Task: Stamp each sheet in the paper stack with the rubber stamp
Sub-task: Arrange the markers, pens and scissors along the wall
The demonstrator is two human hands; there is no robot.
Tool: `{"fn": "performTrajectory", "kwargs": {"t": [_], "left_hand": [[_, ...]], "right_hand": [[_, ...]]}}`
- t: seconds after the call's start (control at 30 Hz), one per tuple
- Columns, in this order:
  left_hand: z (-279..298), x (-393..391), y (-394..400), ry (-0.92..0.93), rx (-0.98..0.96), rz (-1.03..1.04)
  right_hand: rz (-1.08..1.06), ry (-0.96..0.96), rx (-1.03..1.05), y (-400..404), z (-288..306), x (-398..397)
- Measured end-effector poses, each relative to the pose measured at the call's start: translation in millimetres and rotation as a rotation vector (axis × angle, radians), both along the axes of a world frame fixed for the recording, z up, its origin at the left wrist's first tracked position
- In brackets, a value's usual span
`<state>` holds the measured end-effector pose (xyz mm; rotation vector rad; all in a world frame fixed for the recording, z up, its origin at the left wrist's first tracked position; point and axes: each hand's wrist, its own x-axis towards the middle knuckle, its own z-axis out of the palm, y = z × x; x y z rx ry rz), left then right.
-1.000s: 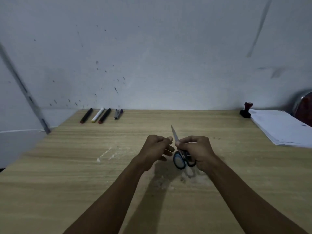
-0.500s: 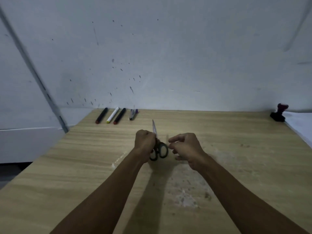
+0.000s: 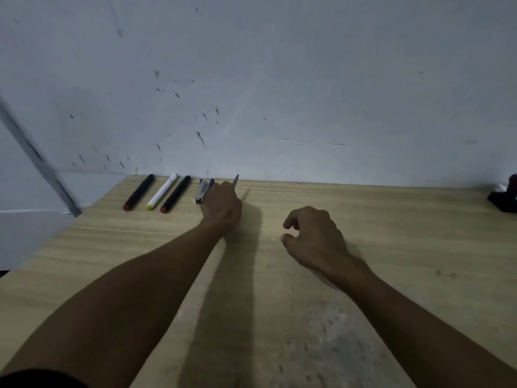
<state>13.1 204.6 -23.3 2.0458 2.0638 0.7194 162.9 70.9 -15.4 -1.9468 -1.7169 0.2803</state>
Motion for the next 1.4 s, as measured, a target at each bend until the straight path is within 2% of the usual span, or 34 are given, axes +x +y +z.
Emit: {"fn": "performTrajectory", "kwargs": {"t": [0.3, 0.7, 0.8, 0.9, 1.07, 1.2, 1.4], "left_hand": [[-13.7, 16.2, 40.4, 0.207, -0.092, 0.096], [-12.6, 23.9, 41.0, 0.32, -0.199, 0.107], [-6.8, 29.4, 28.7, 0.34, -0.149, 0.074], [-5.8, 35.5, 9.0, 0.209, 0.055, -0.004], [-7.7, 51.3, -55.5, -0.214, 0.345, -0.257], [0.7, 72.1, -112.5, -0.366, 0.404, -0.387], [12.9, 118.1, -183.0, -0.443, 0.361, -0.579]], "right_hand": [[-0.032, 0.055, 0.016, 33.9, -5.4, 19.0], [-0.069, 0.09, 0.018, 18.4, -9.8, 34.2], [-0.092, 0.077, 0.013, 9.9, -6.2, 42.4], [-0.111, 0.074, 0.014, -0.1, -1.5, 50.5], [-0.163, 0.072, 0.029, -35.1, 11.4, 66.6], [-0.227, 0.065, 0.05, -75.6, 21.6, 85.7], [-0.314, 0.061, 0.063, -143.8, 28.6, 124.4]]}}
